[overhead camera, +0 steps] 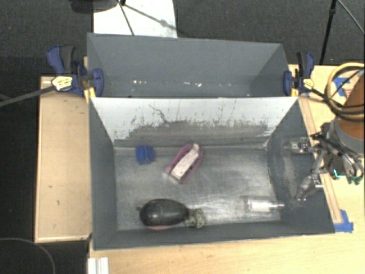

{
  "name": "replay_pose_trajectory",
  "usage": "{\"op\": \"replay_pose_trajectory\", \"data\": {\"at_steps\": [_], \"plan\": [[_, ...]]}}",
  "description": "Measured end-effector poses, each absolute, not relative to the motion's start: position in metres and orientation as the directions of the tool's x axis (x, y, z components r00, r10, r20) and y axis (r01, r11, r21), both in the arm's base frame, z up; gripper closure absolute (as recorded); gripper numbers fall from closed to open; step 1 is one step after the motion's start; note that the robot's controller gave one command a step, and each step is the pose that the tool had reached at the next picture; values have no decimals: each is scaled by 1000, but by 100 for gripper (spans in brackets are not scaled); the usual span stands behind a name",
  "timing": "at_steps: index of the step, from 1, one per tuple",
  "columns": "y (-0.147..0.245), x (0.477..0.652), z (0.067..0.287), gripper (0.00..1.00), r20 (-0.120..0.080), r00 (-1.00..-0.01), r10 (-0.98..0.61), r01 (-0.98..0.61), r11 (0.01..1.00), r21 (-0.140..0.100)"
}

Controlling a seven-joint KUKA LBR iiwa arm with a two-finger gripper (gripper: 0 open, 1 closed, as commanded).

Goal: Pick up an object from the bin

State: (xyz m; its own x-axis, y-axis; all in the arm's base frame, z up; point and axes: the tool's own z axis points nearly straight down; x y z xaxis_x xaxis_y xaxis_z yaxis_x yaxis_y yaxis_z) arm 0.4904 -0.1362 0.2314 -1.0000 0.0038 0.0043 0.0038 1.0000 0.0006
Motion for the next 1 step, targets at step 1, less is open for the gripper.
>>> {"op": "replay_pose_trajectory", "data": {"at_steps": [1], "plan": [[-79,534,94,0,-10,-986,-169,-169,986,-3]]}}
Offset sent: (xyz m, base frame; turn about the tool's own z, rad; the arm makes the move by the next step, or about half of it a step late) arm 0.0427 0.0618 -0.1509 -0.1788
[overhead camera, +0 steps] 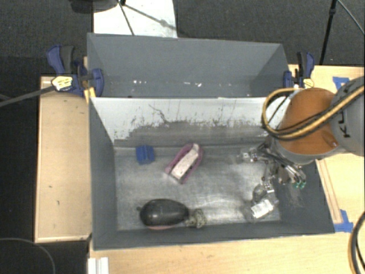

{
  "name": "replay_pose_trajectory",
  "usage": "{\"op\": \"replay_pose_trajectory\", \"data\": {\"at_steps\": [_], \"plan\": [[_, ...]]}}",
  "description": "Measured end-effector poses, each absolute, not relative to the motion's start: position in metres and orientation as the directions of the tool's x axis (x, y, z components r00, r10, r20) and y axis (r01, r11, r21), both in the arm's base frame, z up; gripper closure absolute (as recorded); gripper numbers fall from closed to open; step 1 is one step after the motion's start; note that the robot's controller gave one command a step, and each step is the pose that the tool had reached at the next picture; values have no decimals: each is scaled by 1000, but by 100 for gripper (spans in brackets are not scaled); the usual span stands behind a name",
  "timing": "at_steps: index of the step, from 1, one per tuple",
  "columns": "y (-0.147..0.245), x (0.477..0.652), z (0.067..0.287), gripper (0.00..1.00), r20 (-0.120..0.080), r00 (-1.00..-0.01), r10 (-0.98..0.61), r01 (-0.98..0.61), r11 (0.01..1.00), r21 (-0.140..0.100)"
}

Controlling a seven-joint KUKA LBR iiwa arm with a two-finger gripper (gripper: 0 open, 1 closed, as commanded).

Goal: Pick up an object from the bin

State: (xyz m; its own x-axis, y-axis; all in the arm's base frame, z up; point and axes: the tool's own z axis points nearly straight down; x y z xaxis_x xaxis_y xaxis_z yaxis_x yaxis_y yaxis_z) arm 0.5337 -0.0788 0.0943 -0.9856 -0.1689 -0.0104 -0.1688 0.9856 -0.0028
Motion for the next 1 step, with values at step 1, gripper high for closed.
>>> {"op": "replay_pose_trajectory", "data": {"at_steps": [1], "plan": [[-59,562,172,0,-9,-973,229,229,973,2]]}}
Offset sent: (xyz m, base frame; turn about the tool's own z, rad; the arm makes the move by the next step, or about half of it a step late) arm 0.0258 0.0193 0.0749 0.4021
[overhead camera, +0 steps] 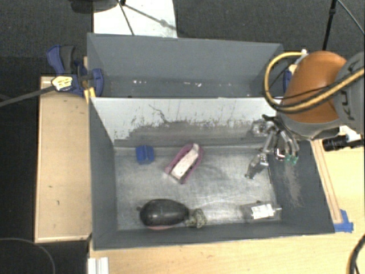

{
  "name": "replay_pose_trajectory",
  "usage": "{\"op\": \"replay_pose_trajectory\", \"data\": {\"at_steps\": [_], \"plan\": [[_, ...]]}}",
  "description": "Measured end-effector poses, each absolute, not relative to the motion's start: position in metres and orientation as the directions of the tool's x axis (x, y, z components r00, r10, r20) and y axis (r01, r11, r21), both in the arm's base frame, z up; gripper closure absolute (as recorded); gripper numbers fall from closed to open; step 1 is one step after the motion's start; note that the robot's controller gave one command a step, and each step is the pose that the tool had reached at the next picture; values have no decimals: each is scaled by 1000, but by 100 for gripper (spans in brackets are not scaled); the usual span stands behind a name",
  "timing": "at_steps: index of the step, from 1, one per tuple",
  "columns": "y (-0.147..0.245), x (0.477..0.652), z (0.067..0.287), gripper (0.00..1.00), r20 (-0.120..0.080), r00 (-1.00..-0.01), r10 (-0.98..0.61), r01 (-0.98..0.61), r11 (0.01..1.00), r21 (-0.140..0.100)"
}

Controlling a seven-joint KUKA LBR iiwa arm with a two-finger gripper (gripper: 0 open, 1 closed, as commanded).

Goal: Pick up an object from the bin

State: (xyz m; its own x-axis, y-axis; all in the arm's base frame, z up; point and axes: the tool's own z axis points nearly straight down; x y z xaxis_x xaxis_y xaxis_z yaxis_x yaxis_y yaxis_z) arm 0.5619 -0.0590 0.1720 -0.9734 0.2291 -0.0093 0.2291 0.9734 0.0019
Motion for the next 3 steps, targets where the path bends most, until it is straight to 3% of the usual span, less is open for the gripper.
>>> {"op": "replay_pose_trajectory", "data": {"at_steps": [1,2,3], "plan": [[-15,592,170,0,-7,-982,188,188,982,3],[37,592,147,0,0,-998,62,62,998,2],[70,584,71,0,-5,-982,-189,-189,982,1]]}}
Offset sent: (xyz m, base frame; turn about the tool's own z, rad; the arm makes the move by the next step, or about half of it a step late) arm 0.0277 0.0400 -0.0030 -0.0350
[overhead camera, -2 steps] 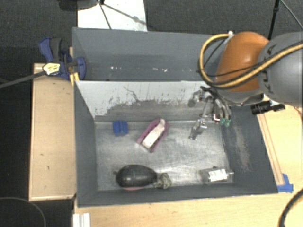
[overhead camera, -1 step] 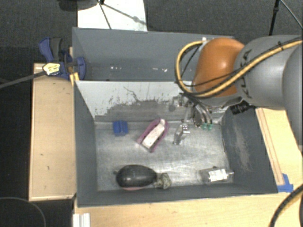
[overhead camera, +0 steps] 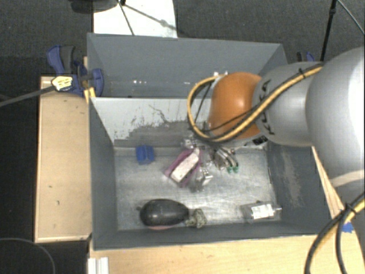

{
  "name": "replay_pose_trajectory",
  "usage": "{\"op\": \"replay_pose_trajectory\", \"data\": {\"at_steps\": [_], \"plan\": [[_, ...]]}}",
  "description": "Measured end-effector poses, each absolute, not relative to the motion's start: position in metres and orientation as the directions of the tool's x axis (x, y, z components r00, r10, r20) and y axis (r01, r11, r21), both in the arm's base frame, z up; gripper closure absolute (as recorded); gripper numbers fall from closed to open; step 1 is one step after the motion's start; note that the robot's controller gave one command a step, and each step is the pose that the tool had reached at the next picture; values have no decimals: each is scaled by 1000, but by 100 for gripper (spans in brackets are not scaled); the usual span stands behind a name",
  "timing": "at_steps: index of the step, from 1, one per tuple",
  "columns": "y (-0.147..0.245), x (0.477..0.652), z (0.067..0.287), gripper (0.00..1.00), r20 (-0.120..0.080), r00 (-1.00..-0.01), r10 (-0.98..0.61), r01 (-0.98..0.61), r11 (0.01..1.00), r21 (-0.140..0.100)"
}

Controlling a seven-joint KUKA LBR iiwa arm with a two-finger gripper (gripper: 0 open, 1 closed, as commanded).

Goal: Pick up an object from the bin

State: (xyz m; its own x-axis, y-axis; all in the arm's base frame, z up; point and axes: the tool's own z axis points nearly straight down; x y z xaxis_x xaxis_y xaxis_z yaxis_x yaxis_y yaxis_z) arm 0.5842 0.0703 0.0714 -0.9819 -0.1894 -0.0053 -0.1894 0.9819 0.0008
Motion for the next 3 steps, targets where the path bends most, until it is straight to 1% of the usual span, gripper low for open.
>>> {"op": "replay_pose_trajectory", "data": {"at_steps": [1,2,3], "plan": [[110,586,76,0,-6,-925,-379,-379,925,0],[109,586,75,100,-5,-925,-379,-379,925,0],[92,563,249,100,-7,-721,-692,-692,721,-4]]}}
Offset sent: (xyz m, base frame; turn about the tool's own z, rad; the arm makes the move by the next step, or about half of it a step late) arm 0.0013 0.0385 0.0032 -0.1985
